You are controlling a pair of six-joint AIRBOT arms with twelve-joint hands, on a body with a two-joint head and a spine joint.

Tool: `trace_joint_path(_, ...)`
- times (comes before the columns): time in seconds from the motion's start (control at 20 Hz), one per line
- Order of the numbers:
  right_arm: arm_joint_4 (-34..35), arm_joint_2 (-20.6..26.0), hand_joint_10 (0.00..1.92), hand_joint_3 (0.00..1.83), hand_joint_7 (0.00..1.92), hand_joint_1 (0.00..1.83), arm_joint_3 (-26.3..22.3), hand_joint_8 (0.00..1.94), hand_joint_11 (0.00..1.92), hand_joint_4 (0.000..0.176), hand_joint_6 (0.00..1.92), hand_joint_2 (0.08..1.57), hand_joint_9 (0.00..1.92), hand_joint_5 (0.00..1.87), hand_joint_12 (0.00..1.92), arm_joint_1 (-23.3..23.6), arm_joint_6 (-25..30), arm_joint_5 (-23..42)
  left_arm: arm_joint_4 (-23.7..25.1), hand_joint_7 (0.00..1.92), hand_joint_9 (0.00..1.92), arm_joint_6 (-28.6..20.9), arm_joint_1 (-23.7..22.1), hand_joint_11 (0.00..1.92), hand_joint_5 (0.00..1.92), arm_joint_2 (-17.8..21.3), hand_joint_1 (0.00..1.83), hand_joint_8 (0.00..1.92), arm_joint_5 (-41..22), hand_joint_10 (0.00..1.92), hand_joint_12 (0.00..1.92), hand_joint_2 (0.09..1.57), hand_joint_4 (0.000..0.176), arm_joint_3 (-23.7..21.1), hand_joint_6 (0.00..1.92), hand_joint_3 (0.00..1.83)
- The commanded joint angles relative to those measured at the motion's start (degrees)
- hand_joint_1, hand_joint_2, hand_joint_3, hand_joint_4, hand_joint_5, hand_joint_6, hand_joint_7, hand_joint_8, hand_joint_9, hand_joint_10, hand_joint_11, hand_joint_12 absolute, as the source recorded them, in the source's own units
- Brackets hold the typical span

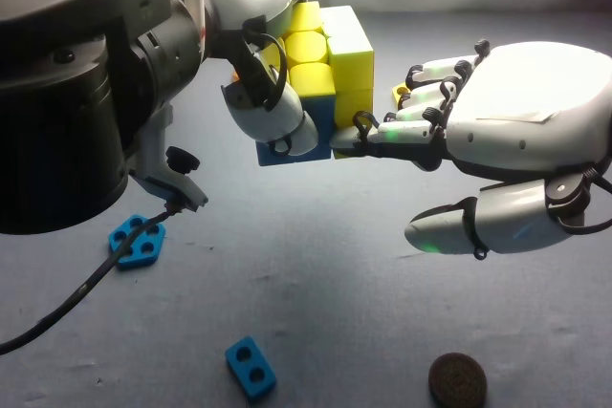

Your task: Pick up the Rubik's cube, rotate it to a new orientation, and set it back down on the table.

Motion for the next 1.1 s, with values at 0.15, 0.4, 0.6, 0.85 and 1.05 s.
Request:
trace_joint_path(0.15,2.38,-0.72,1.92,0.00,0.32,0.00,1.19,1.62,0.15,0.000,0.00,1.32,0.31,0.07,1.92,0.63,-1.44,6.32,3.60,0.20,0.18,-0.89,-1.03,0.00,0.13,0.41,1.15,1.50,2.23,1.47,1.61,1.20,0.000,-0.34,1.48,0.01)
trace_joint_path(0.4,4.35,-2.04,1.92,0.00,0.34,0.00,2.80,1.61,0.19,0.000,0.01,1.31,0.33,0.12,1.92,0.59,-3.08,5.93,3.60,0.25,0.18,-0.89,-1.03,0.00,0.18,0.41,1.14,1.44,2.22,1.42,1.54,1.19,0.000,-0.34,1.35,0.00)
trace_joint_path(0.6,4.69,-2.51,1.92,0.00,0.31,0.00,3.65,1.61,0.16,0.000,0.00,1.31,0.28,0.10,1.92,0.60,-3.16,5.93,3.60,0.50,0.20,-0.89,-1.03,0.00,0.17,0.41,1.22,1.60,2.22,1.46,1.59,1.30,0.000,-0.35,1.40,0.01)
trace_joint_path(0.85,5.17,-3.14,1.92,0.00,0.28,0.00,4.67,1.71,0.16,0.000,0.00,1.33,0.31,0.05,1.92,0.71,-3.69,6.38,3.61,0.25,0.22,-0.89,-1.02,0.00,0.17,0.41,1.13,1.44,2.17,1.39,1.52,1.19,0.000,-0.34,1.33,0.00)
trace_joint_path(1.05,5.39,-3.50,1.92,0.00,0.31,0.00,5.28,1.66,0.15,0.000,0.01,1.32,0.30,0.09,1.92,0.69,-3.90,6.38,3.61,0.28,0.22,-0.89,-1.03,0.00,0.21,0.41,1.17,1.40,2.16,1.38,1.54,1.18,0.000,-0.34,1.26,0.00)
